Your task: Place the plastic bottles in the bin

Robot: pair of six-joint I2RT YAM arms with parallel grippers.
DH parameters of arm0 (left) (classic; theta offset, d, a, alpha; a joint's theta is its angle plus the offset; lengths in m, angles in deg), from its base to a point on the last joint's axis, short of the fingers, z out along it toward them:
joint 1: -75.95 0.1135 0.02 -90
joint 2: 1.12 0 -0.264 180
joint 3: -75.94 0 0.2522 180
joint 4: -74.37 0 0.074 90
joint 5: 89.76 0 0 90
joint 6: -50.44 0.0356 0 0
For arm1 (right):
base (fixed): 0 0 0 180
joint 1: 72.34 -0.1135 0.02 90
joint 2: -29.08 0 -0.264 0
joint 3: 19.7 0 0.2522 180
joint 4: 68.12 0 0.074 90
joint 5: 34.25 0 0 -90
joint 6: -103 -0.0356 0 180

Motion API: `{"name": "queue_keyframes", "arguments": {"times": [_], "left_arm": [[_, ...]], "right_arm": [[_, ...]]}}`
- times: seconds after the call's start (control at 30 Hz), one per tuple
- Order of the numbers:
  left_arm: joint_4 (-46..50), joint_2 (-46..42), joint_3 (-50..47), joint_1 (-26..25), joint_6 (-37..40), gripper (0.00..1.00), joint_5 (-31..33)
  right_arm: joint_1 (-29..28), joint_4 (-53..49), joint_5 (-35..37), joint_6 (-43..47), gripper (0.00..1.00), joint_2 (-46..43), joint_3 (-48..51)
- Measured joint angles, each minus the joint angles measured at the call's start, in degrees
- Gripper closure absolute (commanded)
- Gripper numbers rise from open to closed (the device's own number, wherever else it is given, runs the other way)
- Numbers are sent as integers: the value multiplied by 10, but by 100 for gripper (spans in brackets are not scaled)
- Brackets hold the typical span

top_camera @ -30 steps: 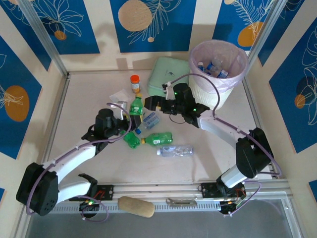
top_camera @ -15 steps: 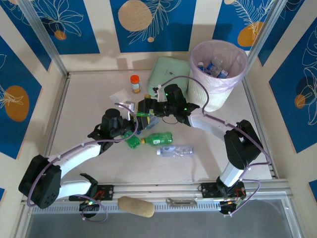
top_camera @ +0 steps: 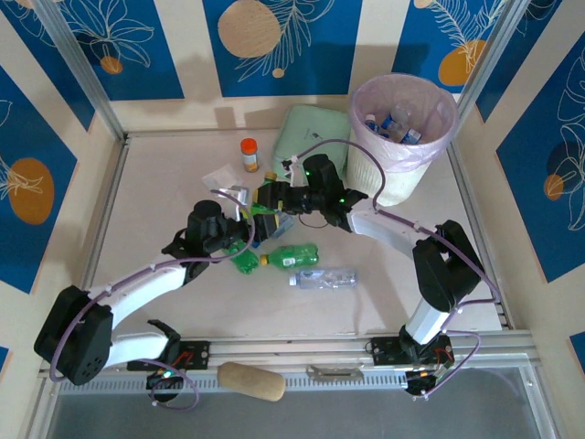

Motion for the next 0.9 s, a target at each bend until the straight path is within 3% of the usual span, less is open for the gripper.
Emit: {"name": "queue_keyframes", "arguments": {"times": [0.23, 0.47, 0.63, 0.9], "left_arm": [[5, -45, -27, 0, -7, 0, 34], [65, -125, -62, 3, -35, 0, 179], [105, -129, -67, 15, -74, 0, 259], [117, -75, -68, 18, -116, 0, 271]], "right_arm": [[28, -54, 37, 42, 44, -5, -3], [80, -157, 122, 123, 44, -55, -38], [101, -196, 166, 186, 43, -105, -90], [146, -222, 207, 273, 43, -156, -176]]}}
